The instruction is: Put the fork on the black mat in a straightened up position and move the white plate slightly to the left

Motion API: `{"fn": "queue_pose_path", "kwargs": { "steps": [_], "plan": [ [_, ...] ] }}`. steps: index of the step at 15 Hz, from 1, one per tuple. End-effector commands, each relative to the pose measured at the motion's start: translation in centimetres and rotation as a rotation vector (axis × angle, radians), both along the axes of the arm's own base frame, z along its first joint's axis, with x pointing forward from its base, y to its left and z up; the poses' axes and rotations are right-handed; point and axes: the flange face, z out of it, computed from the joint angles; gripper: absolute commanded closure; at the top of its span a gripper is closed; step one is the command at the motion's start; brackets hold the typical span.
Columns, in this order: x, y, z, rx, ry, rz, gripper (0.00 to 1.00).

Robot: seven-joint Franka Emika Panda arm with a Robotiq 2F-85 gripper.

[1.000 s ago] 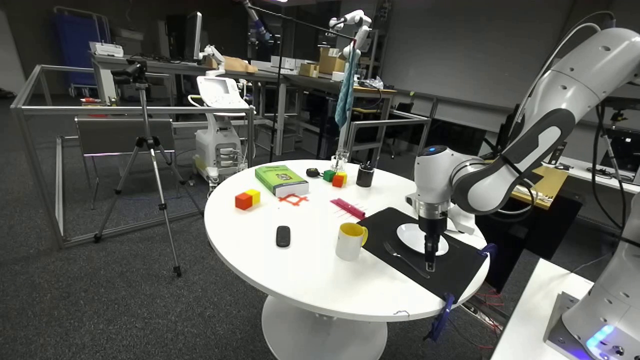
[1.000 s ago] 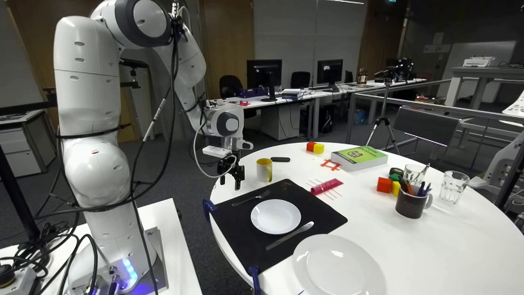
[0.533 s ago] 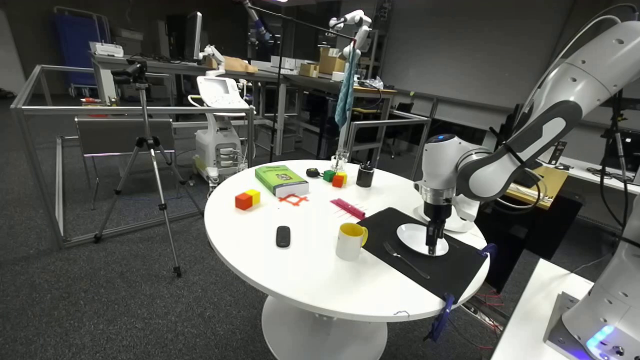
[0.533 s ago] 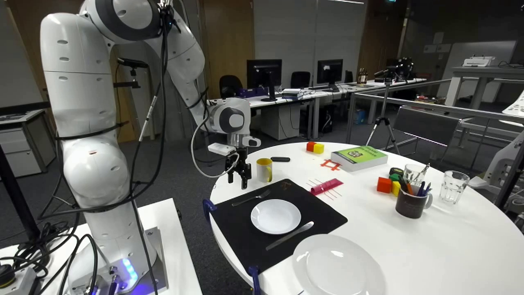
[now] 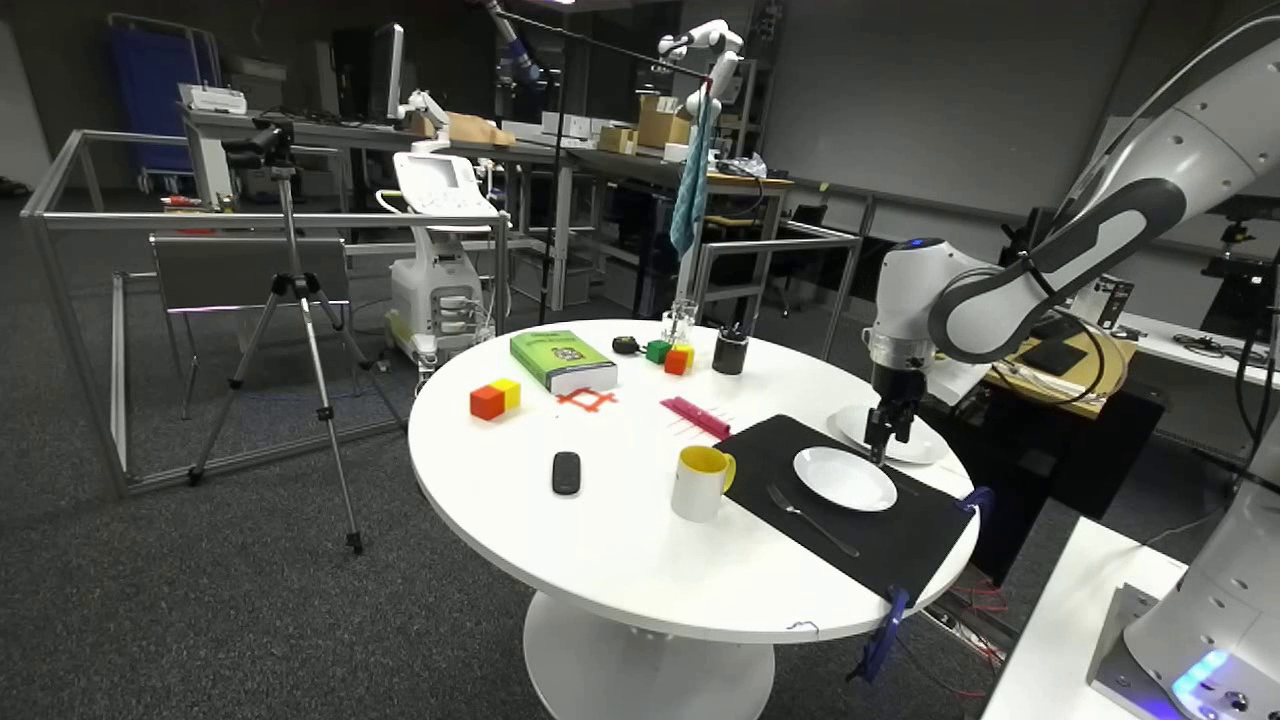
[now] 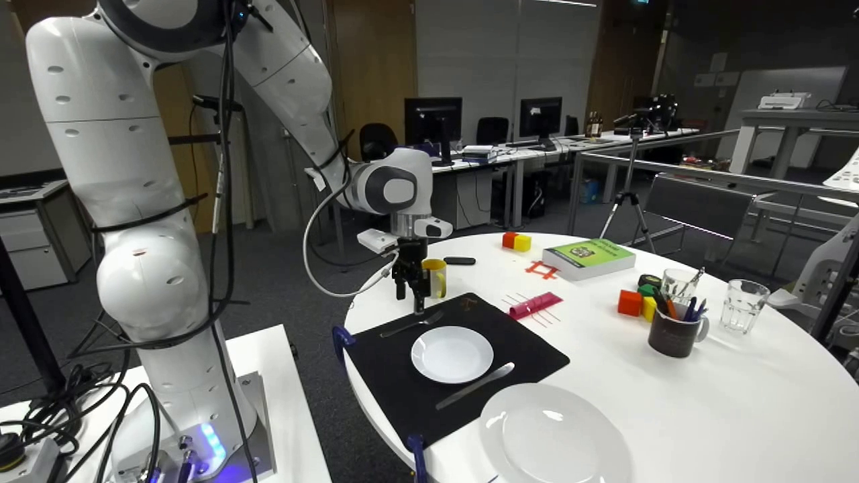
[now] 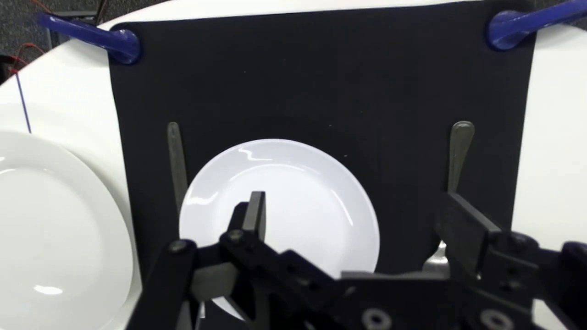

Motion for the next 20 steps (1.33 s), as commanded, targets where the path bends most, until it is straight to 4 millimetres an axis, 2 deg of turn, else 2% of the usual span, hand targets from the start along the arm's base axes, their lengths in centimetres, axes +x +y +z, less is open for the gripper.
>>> {"fn": "queue_pose_path", "kwargs": {
  "steps": [1,6,13,20],
  "plan": [
    [-0.7,-3.1,1.5,-0.001,-0.076,-0.166,0.00],
    [-0.9,-6.9,1.6,-0.054,-0.187,-0.389,0.00],
    [-1.2,-11.1,1.5,-0.143,-0.315,-0.669,0.00],
    [-1.2,-16.7,1.4,-0.082,-0.451,-0.948,0.00]
  ]
}}
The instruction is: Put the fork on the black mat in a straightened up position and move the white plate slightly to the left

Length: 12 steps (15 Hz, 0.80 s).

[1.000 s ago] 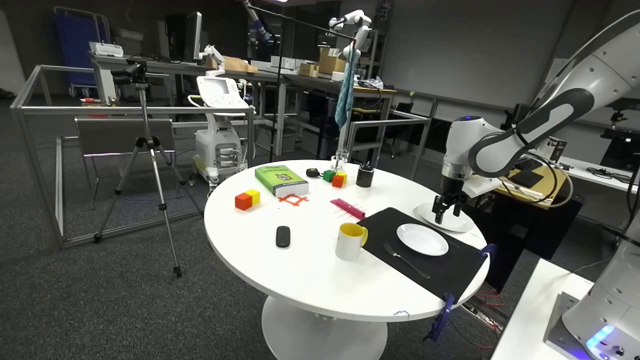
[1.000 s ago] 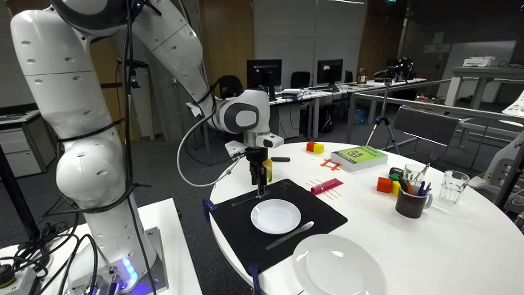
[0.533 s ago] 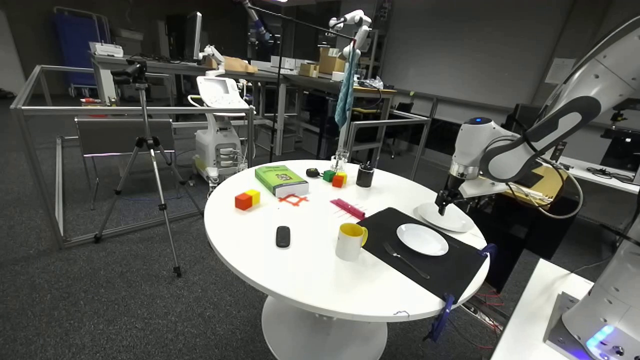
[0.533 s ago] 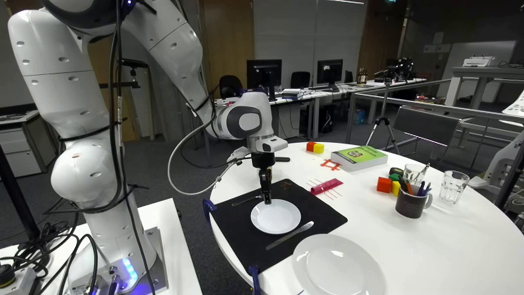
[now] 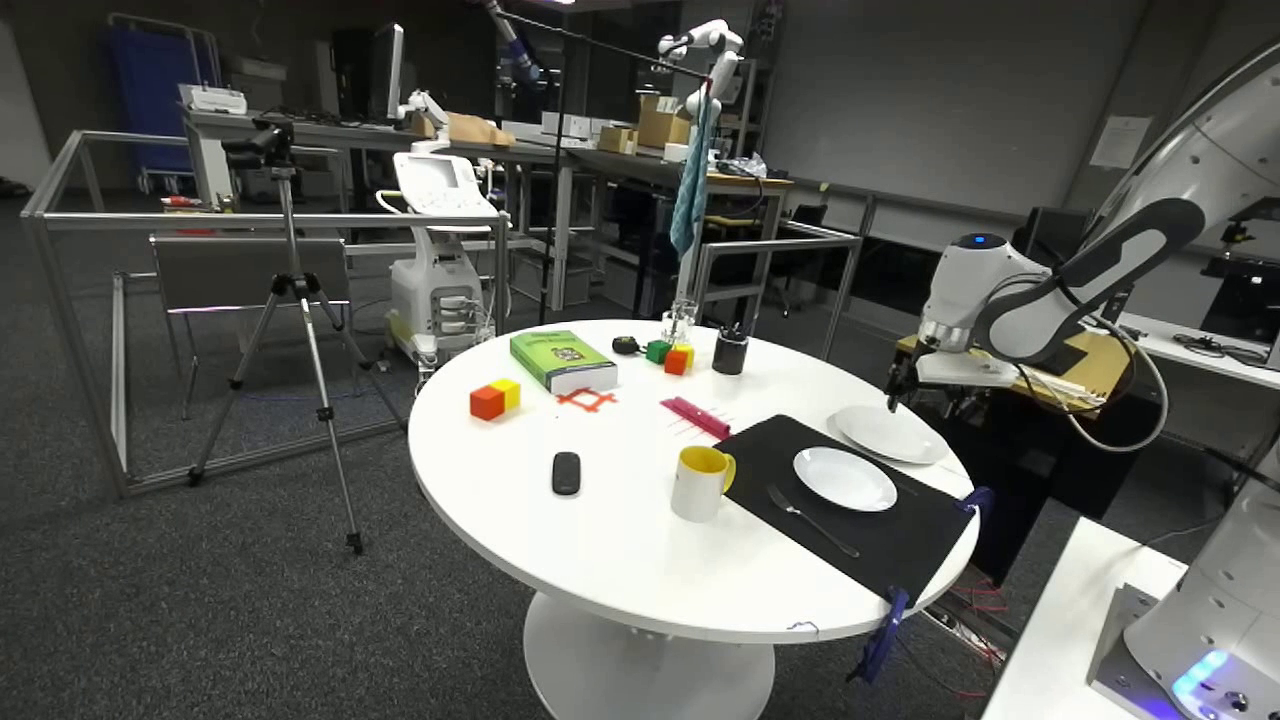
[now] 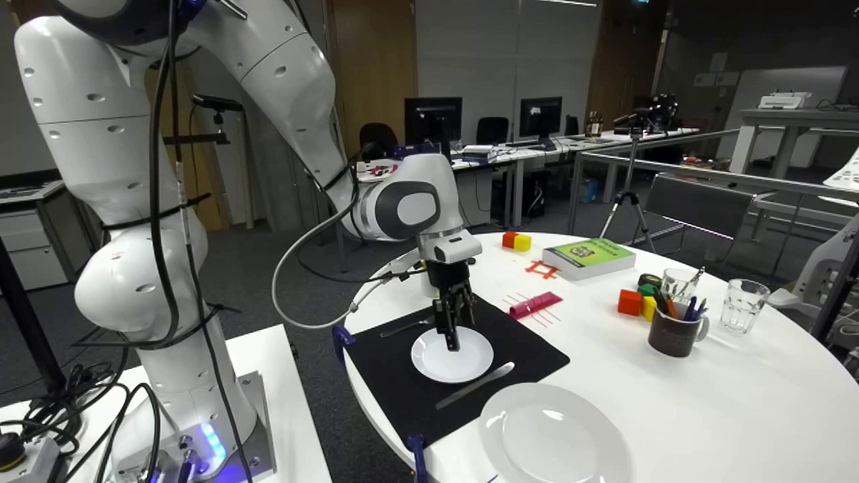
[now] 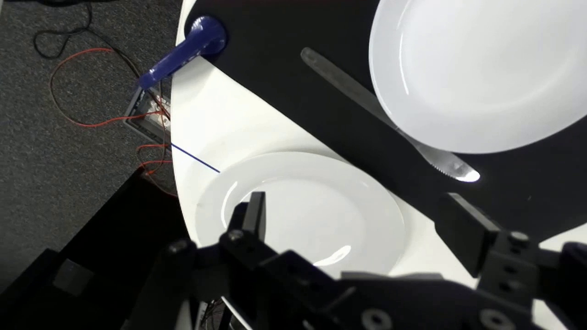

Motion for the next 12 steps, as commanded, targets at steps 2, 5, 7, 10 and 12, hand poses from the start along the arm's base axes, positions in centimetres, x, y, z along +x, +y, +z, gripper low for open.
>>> {"fn": "queue_pose_path", "kwargs": {
  "steps": [2,5,7,10,12],
  "plan": [
    [-0.7,-2.8,0.9,0.031,-0.210,-0.137,0.00],
    [-0.4,-3.7,2.0,0.026,-0.316,-0.179,0.00],
    [-0.5,-4.0,2.6,0.039,-0.377,-0.232,0.00],
    [-0.8,-3.9,2.9,0.085,-0.445,-0.302,0.00],
    [-0.9,-3.2,2.4,0.149,-0.481,-0.332,0.00]
  ]
}}
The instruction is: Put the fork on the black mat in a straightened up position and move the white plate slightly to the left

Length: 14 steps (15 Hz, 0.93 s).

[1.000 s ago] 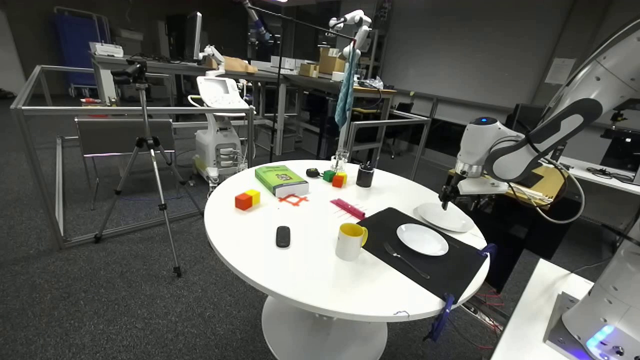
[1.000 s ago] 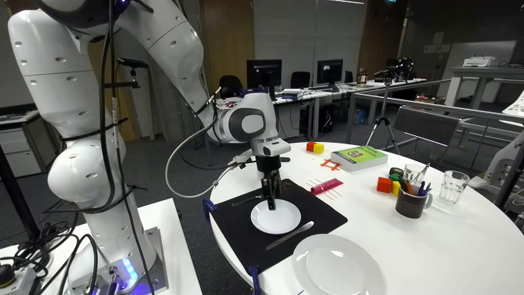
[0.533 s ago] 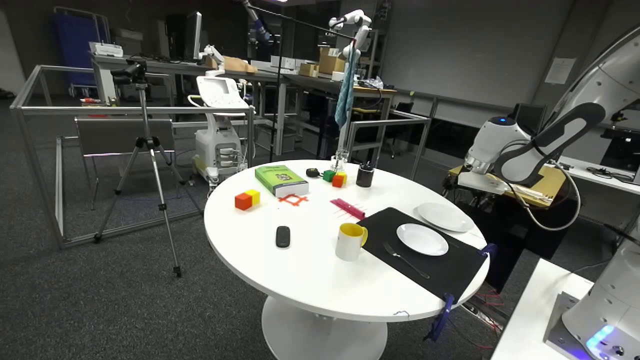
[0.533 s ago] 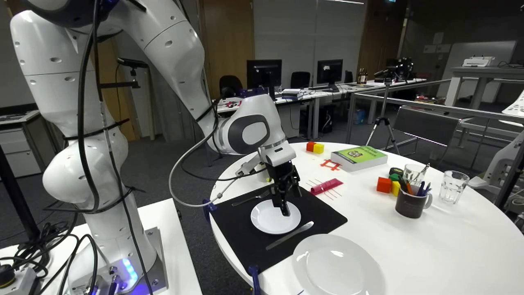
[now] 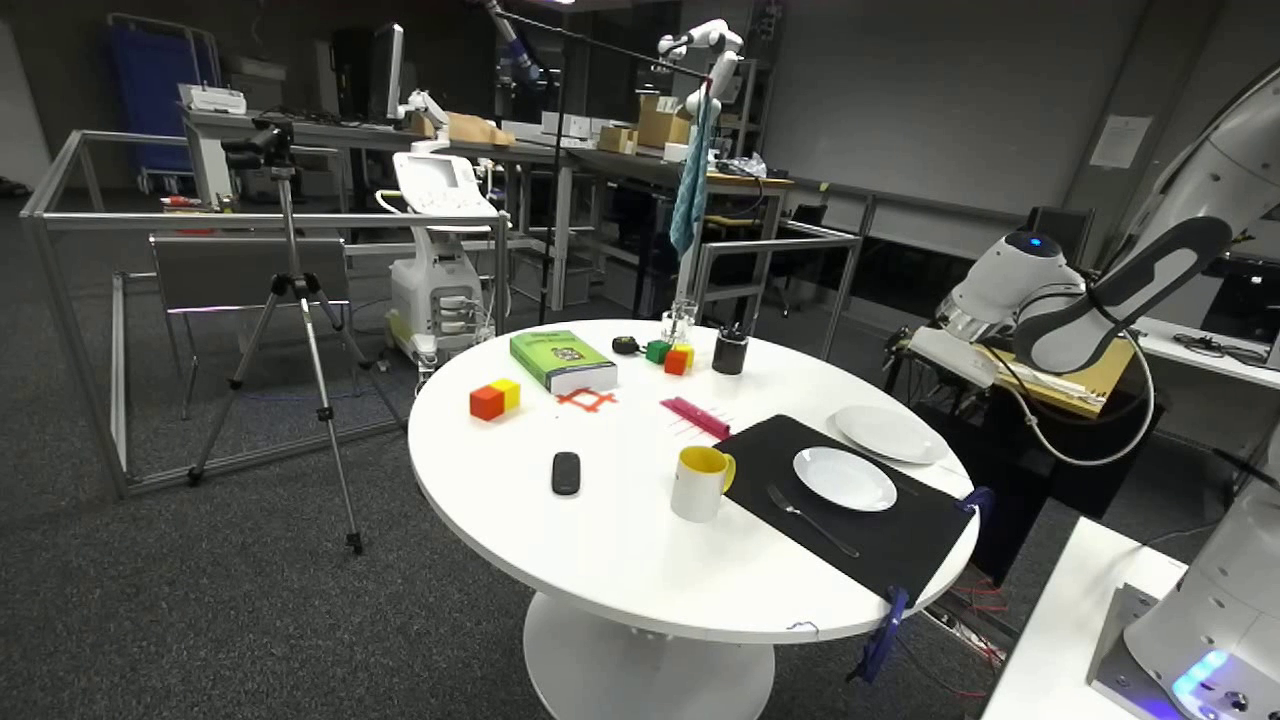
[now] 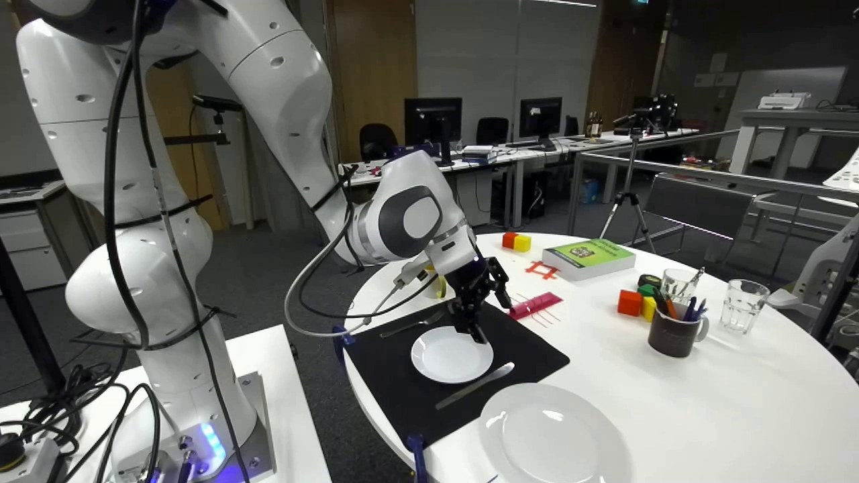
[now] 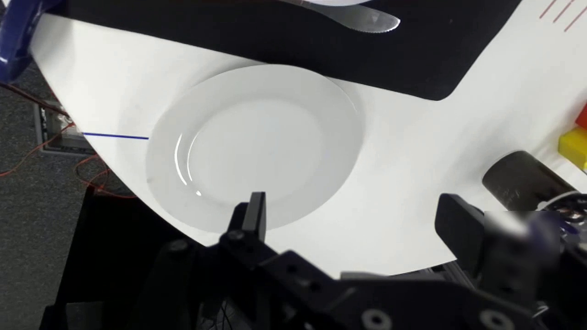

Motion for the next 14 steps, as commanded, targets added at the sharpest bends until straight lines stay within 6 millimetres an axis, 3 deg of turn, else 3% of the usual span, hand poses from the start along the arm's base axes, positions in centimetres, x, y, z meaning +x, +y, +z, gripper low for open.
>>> {"fn": "queue_pose_path", "kwargs": {
  "steps": [1,5,14],
  "plan": [
    [-0.7,0.9,-0.4,0.108,-0.099,-0.027,0.00],
    [-1.4,2.6,-2.5,0.206,-0.149,0.008,0.00],
    [-3.3,2.6,-8.8,0.297,-0.054,-0.001,0.00]
  ]
}}
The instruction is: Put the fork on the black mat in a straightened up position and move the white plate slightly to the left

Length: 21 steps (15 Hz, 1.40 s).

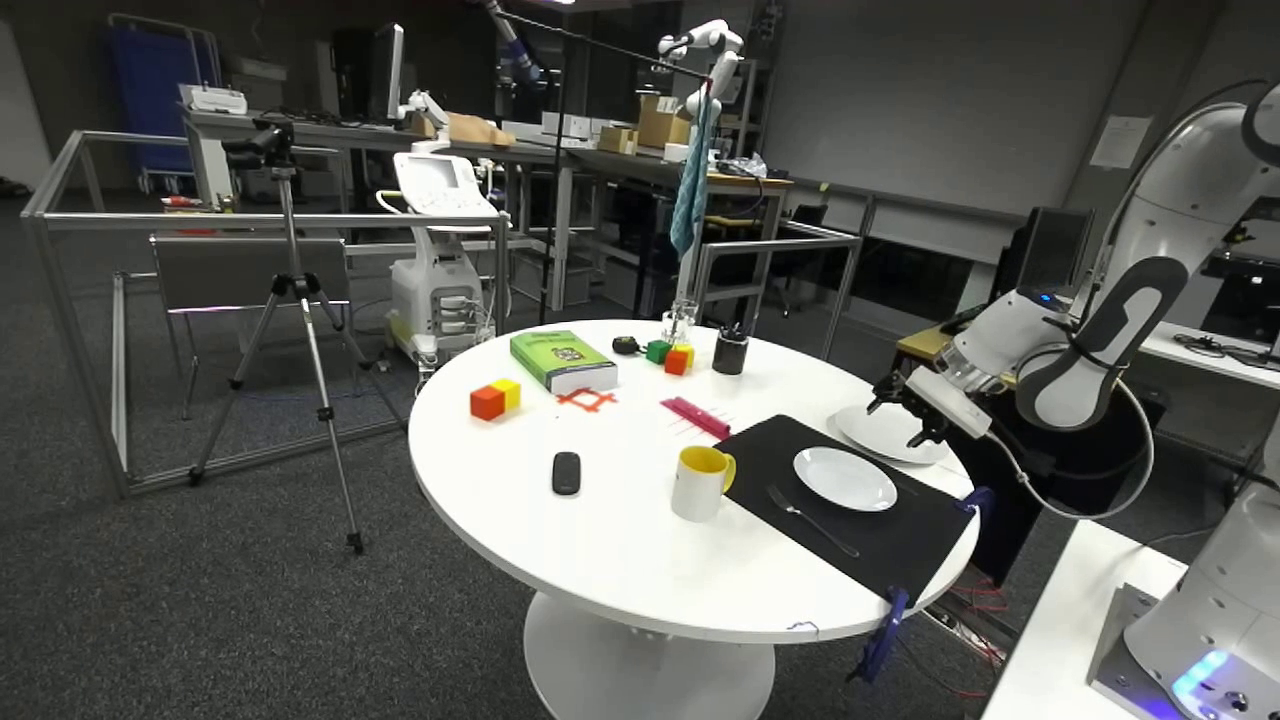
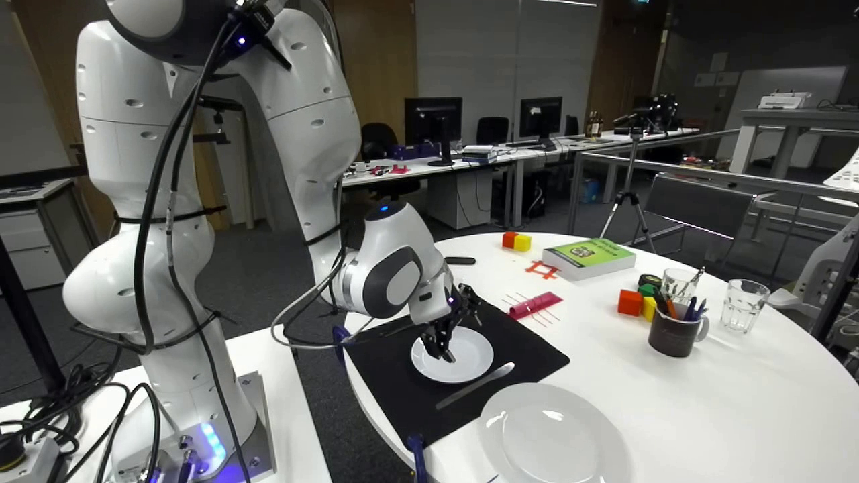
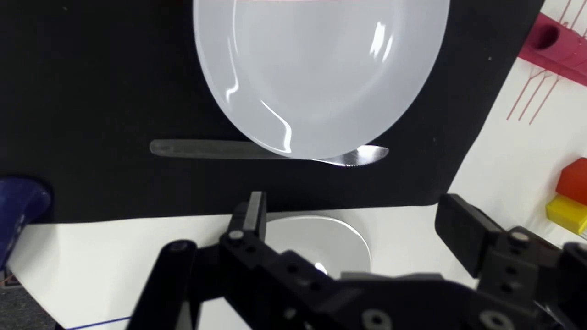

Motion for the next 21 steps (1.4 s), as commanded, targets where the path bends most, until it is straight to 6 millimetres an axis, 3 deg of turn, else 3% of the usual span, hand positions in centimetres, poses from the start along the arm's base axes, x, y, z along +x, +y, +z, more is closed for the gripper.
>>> {"fn": "queue_pose_path", "kwargs": {
  "steps": [1,13,18,21],
  "plan": [
    [-0.8,-0.9,-1.3,0.039,0.007,0.000,0.00],
    [-0.9,-0.4,-1.8,0.016,0.043,0.010,0.00],
    [1.5,0.7,-0.1,-0.001,0.016,0.004,0.00],
    [3.1,0.7,-0.8,-0.010,0.044,-0.019,0.00]
  ]
}}
